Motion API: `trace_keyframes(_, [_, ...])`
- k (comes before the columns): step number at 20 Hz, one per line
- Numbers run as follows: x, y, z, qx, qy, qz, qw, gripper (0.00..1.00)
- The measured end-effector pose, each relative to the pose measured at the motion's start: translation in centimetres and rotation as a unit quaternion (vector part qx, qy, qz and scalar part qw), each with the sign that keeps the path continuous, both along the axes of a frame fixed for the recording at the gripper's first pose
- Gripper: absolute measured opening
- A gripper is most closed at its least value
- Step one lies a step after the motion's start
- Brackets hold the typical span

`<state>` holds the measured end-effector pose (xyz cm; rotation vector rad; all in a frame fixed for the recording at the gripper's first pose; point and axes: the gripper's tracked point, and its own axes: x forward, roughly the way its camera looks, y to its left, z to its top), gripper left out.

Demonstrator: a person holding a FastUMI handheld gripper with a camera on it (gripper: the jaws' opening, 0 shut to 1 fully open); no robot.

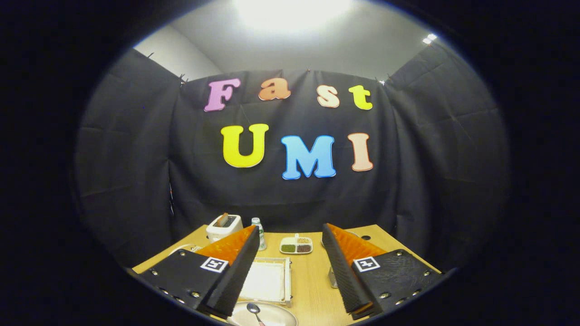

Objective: Take the plate from the dish rack, then take the spoon from the basket and place it into the plate.

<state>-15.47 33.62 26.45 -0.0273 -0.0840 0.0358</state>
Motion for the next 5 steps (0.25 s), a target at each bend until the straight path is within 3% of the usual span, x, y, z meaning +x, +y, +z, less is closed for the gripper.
trace_keyframes(2, [0.4,-0.3,0.8,0.011,-0.024,0.020,0.999,0.98])
trace_keyframes(5, [1.6,-1.9,1.7,0.009,-0.066,0.023,0.998,0.98])
